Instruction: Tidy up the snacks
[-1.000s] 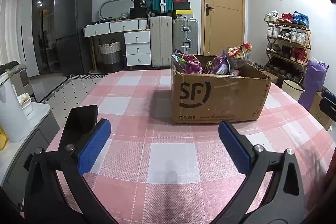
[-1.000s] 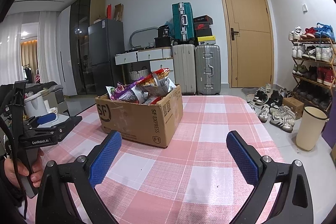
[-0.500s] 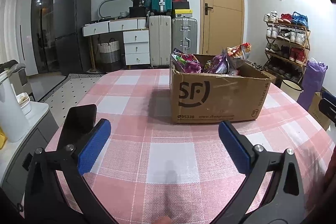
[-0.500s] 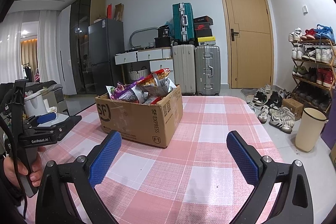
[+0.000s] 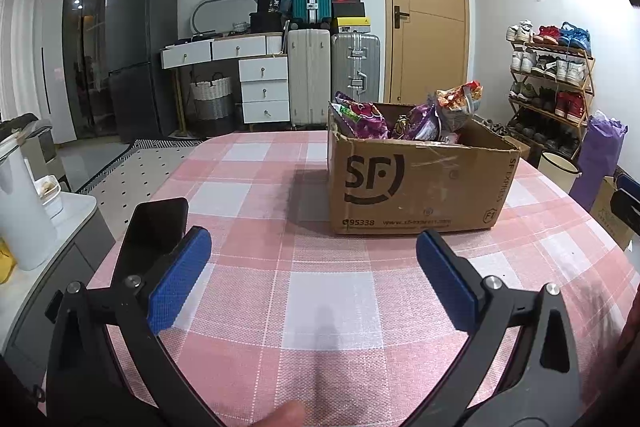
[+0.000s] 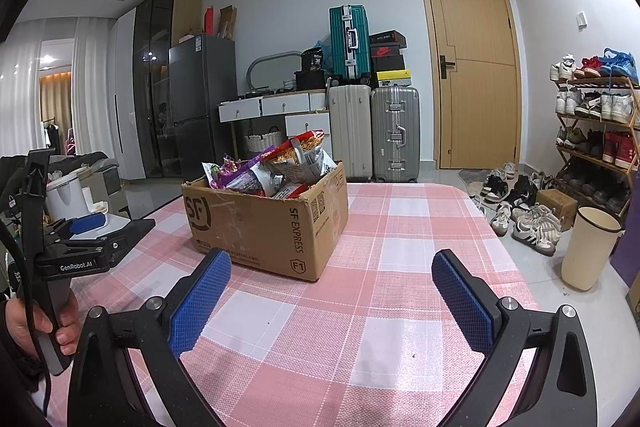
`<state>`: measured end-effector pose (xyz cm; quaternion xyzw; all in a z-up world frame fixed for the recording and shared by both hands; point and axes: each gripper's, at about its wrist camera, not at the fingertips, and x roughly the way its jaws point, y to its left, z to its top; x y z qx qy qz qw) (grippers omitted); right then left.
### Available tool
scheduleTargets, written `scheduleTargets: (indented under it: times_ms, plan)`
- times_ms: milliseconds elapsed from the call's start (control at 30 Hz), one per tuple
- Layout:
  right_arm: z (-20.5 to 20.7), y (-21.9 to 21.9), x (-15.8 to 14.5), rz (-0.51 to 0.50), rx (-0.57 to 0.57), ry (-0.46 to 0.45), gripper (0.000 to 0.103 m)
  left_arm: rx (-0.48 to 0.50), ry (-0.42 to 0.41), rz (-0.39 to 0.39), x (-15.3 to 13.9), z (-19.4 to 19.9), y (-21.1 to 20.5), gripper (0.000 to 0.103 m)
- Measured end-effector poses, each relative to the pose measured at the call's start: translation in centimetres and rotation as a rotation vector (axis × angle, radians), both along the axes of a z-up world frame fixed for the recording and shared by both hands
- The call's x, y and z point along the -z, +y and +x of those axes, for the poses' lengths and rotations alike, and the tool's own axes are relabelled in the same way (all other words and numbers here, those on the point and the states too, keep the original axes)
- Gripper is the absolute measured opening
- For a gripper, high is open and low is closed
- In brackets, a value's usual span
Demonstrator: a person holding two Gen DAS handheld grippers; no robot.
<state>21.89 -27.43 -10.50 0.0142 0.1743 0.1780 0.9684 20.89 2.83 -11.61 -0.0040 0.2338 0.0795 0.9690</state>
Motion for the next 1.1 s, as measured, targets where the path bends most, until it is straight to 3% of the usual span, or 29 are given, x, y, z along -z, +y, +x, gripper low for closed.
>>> scheduleTargets:
  times_ms: [1100]
  plan:
    - [0.08, 0.05, 0.06, -0.006, 0.001, 0.002, 0.102, -0.008, 0.004, 0.008, 0.25, 0.13, 0.07, 0.102]
